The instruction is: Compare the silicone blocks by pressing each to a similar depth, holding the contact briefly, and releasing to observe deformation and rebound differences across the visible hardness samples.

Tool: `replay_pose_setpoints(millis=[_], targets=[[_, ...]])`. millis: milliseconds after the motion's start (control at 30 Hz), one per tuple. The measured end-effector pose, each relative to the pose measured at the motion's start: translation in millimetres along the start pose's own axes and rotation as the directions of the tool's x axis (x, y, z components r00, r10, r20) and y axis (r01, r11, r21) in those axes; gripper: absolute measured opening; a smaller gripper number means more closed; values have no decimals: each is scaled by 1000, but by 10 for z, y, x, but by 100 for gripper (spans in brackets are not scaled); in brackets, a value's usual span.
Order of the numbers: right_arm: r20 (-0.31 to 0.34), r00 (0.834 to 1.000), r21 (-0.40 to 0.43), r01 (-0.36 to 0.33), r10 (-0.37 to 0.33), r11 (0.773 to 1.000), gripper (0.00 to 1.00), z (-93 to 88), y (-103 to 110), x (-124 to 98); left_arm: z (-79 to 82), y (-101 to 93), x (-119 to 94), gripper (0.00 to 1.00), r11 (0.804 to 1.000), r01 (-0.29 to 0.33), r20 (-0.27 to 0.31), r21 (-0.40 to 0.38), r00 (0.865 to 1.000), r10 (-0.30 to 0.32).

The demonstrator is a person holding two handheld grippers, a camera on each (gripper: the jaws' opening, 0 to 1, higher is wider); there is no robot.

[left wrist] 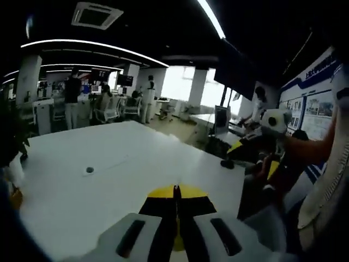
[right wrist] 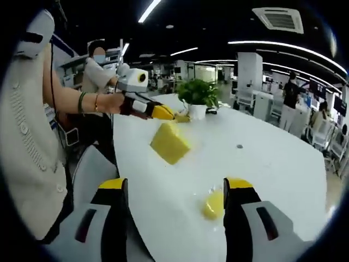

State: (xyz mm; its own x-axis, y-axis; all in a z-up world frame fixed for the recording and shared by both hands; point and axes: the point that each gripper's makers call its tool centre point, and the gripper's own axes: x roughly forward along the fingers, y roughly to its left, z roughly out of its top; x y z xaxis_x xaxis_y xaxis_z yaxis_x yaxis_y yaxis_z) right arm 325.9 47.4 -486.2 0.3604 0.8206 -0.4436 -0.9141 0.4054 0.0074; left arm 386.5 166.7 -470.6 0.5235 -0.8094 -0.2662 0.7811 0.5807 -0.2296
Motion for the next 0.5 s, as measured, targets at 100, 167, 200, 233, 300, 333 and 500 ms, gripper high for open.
replay_pose_setpoints(millis=[100,167,200,233,300,333,500], targets=[[-8,998,-67,-56,55,996,65,182,-57,111,96,-119,26,0,999,46,18,21,999,-47],[-23,995,-107,-96,94,990,66,306,-99,206,144,-161,55,0,998,58,15,34,998,-59],[-31,994,-127,-109,106,986,66,351,-115,245,159,-169,66,0,997,63,15,41,998,-64],[-34,991,-157,-132,128,979,66,430,-156,315,172,-180,76,0,997,71,13,40,997,-71],[-59,983,-177,-180,172,968,66,493,-151,425,199,-217,99,0,995,84,3,58,996,-84],[-66,980,-188,-195,186,963,65,518,-154,478,209,-234,109,0,993,92,-5,76,996,-91],[-138,960,-218,-270,244,938,64,500,-116,740,323,-292,158,0,987,110,-14,119,994,-109]])
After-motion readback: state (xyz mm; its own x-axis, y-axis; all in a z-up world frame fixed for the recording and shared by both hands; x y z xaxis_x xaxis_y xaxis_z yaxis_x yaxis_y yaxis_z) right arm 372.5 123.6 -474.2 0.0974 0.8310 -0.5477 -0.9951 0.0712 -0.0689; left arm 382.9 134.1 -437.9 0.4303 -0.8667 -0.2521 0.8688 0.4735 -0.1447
